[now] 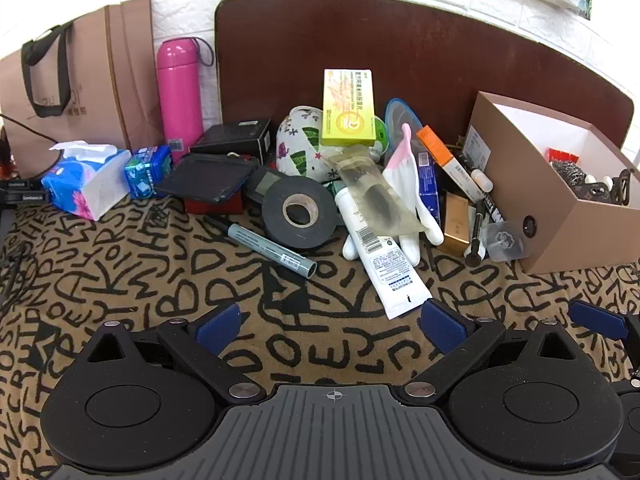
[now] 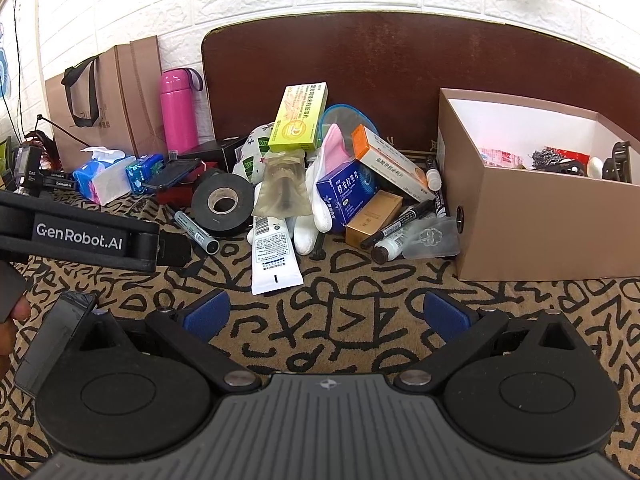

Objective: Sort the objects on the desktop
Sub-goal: 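Move the left tool toward the white cream tube on the table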

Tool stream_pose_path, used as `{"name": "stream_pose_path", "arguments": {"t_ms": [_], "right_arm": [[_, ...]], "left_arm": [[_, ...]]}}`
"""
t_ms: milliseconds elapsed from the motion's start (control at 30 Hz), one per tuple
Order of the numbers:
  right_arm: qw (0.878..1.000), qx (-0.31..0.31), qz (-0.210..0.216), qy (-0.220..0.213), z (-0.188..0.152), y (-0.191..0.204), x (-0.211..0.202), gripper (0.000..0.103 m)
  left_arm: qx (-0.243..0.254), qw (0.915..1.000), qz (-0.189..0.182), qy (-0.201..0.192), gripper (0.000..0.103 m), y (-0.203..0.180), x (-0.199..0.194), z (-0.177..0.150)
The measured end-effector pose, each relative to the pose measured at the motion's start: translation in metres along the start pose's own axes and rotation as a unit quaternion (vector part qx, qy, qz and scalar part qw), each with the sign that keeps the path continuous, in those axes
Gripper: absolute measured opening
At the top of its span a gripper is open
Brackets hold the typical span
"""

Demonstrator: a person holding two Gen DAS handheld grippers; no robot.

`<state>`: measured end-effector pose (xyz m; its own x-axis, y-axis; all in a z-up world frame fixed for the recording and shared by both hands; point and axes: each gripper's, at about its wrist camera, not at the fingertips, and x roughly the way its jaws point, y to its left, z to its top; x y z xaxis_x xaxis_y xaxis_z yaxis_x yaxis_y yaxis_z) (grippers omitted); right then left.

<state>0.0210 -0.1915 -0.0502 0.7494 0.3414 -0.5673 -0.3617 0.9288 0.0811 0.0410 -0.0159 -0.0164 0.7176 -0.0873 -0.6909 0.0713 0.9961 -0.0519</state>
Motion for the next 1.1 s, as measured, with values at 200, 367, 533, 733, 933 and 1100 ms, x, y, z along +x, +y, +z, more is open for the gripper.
{"name": "stream_pose_path", "arguments": {"t_ms": [200, 367, 533, 733, 933, 1100], "right_arm": [[1.000, 0.002, 0.005, 0.004, 0.000, -0.001, 0.007, 0.102], [1.000, 0.001, 0.007, 0.010, -0.001, 0.000, 0.013, 0.102], [1.000, 0.000, 0.011, 0.016, 0.000, 0.000, 0.020, 0.102], [0.999, -0.003, 0.027, 0.019, 0.000, -0.001, 0.029, 0.102], [0.998, -0.017, 0.054, 0.031, -0.002, 0.007, 0.048, 0.097], [0.996, -0.024, 0.072, 0.039, 0.001, 0.011, 0.065, 0.086]], "left_arm": [[-0.003, 1.0000, 0.002, 0.008, 0.102, 0.001, 0.008, 0.001], [-0.008, 0.9998, 0.006, 0.016, 0.102, 0.003, 0.015, 0.002], [-0.009, 0.9997, 0.007, 0.021, 0.102, 0.005, 0.023, 0.004], [-0.021, 0.9992, -0.005, 0.034, 0.102, 0.012, 0.038, 0.003], [-0.037, 0.9969, -0.032, 0.061, 0.101, 0.019, 0.063, 0.005], [-0.042, 0.9938, -0.073, 0.072, 0.091, 0.016, 0.080, 0.015]]}}
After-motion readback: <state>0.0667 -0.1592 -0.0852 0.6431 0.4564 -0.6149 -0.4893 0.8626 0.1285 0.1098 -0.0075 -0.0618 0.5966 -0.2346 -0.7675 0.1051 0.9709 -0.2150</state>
